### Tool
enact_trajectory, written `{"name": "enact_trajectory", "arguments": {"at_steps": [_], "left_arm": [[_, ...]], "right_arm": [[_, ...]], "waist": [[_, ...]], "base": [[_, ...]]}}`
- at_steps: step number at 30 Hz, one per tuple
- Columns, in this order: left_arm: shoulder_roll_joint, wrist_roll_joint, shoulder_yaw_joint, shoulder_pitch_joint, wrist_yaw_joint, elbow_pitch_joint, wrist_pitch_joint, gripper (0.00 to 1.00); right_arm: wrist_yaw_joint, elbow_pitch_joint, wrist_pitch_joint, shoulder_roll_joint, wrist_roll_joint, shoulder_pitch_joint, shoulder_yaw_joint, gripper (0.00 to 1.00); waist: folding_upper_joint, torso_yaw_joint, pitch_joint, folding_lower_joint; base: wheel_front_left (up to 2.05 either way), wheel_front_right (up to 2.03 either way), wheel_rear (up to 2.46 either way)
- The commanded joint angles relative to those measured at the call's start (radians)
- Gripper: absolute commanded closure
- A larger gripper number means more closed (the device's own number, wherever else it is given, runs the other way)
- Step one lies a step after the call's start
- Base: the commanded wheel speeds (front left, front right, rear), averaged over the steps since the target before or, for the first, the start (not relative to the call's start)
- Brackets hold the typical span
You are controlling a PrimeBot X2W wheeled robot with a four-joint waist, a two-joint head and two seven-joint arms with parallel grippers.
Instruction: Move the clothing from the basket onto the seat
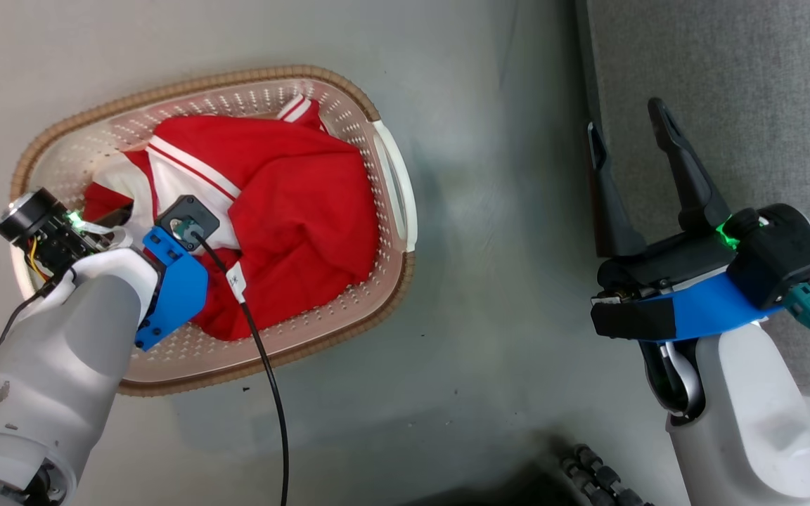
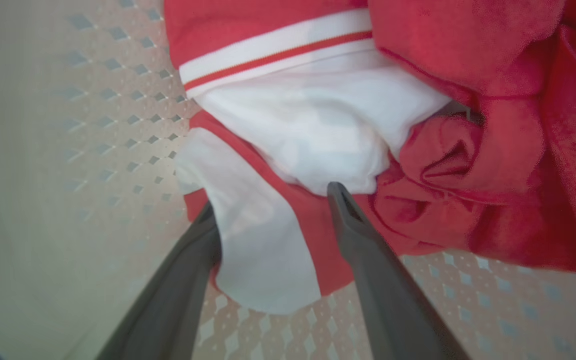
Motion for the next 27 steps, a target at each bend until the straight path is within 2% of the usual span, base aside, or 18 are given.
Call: {"name": "enact_trajectory", "arguments": {"at_steps": [1,6,10,11,12,20,27], "left_arm": [[0.005,-0.003,-0.002,-0.021,0.006,0.002,0.011,0.00],[0.001,-0.001,-0.009,-0.032,0.041,0.003,0.081,0.00],[-0.005,0.005,-0.023,-0.024,0.086,0.003,0.133,0.00],[-0.007,0.014,-0.031,-0.018,0.094,0.003,0.144,0.56],[-0.011,0.011,-0.032,-0.012,0.103,0.003,0.156,1.00],[-0.032,0.012,-0.056,0.003,0.130,0.003,0.156,1.00],[-0.043,-0.010,-0.058,0.011,0.114,0.003,0.121,1.00]], "right_arm": [[0.000,-0.010,-0.003,-0.002,0.006,-0.019,0.003,0.00],[0.000,-0.029,-0.003,-0.002,0.016,-0.031,0.011,0.00],[0.000,-0.042,-0.003,-0.002,0.020,-0.032,0.006,0.00],[0.000,-0.044,-0.003,-0.002,0.020,-0.032,0.005,0.00],[0.000,-0.045,-0.003,-0.002,0.020,-0.030,0.002,0.00],[0.000,-0.037,-0.003,-0.002,0.023,-0.031,-0.003,0.00],[0.000,-0.023,-0.003,-0.002,0.022,-0.025,-0.004,0.00]], "waist": [[0.0000,-0.007,0.019,-0.0001],[0.0000,-0.023,0.053,-0.0001],[0.0000,-0.030,0.072,-0.0001],[0.0000,-0.030,0.075,-0.0001],[0.0000,-0.030,0.077,-0.0001],[0.0000,-0.023,0.067,-0.0001],[0.0000,-0.008,0.017,-0.0001]], "base": [[0.00,0.00,0.00],[0.00,0.00,0.00],[0.00,0.00,0.00],[0.00,0.00,0.00],[0.00,0.00,0.00],[0.00,0.00,0.00],[0.00,0.00,0.00]]}}
